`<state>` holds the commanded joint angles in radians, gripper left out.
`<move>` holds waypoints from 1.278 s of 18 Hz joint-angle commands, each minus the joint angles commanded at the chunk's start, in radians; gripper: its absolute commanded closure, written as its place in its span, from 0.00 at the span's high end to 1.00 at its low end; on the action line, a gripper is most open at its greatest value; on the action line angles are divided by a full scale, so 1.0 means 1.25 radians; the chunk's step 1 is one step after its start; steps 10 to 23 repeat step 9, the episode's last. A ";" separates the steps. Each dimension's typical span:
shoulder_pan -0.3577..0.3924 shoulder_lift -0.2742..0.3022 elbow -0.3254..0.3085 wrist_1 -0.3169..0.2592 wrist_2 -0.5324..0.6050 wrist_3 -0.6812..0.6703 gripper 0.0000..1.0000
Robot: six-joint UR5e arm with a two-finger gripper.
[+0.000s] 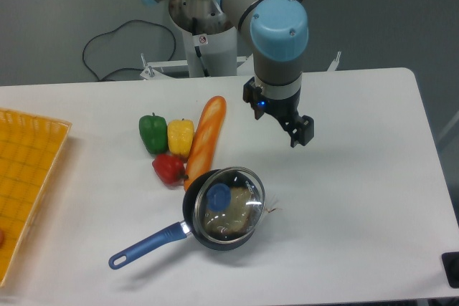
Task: Close the pot lid
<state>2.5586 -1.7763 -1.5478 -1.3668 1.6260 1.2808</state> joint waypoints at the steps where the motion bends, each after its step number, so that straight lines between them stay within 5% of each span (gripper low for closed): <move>1: 0.002 0.000 0.000 -0.009 0.000 0.015 1.00; 23: 0.025 0.004 0.005 -0.027 -0.016 0.053 1.00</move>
